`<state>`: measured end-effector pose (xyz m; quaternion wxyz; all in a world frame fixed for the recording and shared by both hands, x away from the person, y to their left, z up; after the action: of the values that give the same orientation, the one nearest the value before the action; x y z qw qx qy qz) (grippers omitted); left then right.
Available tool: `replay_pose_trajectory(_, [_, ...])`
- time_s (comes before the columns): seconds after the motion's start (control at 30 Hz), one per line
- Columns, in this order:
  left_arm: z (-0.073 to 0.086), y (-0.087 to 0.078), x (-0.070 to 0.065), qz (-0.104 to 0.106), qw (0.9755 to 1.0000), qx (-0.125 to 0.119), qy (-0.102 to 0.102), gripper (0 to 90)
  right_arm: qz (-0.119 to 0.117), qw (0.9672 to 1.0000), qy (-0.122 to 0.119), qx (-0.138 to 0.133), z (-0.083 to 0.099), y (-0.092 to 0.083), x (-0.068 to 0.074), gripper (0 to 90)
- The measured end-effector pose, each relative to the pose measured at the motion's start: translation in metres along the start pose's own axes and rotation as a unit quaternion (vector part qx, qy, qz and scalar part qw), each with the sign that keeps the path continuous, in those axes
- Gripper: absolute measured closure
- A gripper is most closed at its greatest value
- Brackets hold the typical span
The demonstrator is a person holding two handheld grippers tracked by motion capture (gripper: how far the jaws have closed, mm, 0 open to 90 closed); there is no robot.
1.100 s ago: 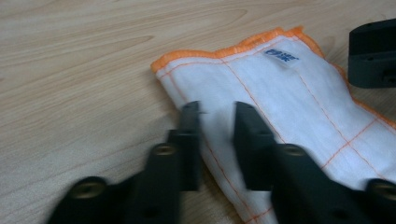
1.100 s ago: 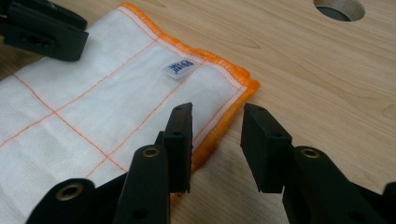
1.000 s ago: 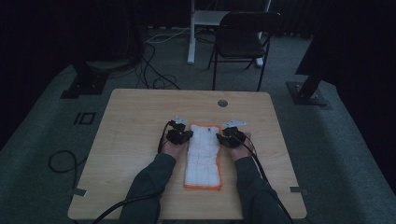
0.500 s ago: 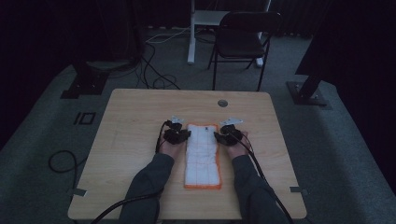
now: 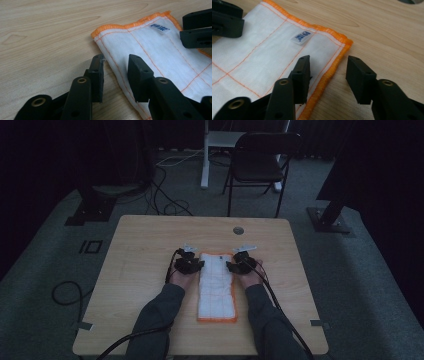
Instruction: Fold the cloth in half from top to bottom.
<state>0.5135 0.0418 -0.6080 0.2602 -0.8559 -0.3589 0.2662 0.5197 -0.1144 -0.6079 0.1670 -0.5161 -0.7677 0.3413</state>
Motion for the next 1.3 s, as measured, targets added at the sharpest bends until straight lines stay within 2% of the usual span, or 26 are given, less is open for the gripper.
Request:
replay_pose_trajectory(0.33, [0.000, 0.000, -0.002, 0.005, 1.0000, 0.004, 0.002, 62.3, -0.008, 0.9999, 0.013, 0.006, 0.001, 0.001, 0.000, 52.6])
replay_pose_trajectory(0.57, [0.000, 0.000, -0.001, 0.005, 1.0000, 0.002, -0.005, 62.5, -0.012, 0.9997, 0.021, -0.002, -0.002, -0.002, 0.001, 51.7])
replay_pose_trajectory(1.0, [0.000, 0.002, -0.007, 0.012, 0.9999, 0.005, 0.000, 60.5, -0.019, 0.9995, 0.023, 0.006, 0.000, 0.001, 0.004, 52.2])
replay_pose_trajectory(1.13, [0.000, 0.002, -0.007, 0.010, 0.9999, 0.006, 0.000, 65.1, -0.020, 0.9996, 0.016, 0.005, 0.000, 0.000, 0.006, 57.6])
replay_pose_trajectory(1.3, [0.001, 0.004, -0.009, 0.021, 0.9997, 0.006, -0.007, 74.7, -0.027, 0.9996, 0.013, 0.004, 0.000, -0.001, 0.012, 68.2])
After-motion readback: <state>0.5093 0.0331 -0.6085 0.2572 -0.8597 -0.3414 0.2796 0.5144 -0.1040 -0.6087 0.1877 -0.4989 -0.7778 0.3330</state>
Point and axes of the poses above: each handheld gripper's, and its own axes: y roughly forward along the jaws, z roughly out of its underside, x roughly to its left, the point moved 10 cm from there along y, roughly forward along the jaws, and after that the axes turned 9 degrees about z, right-handed, at the moved point
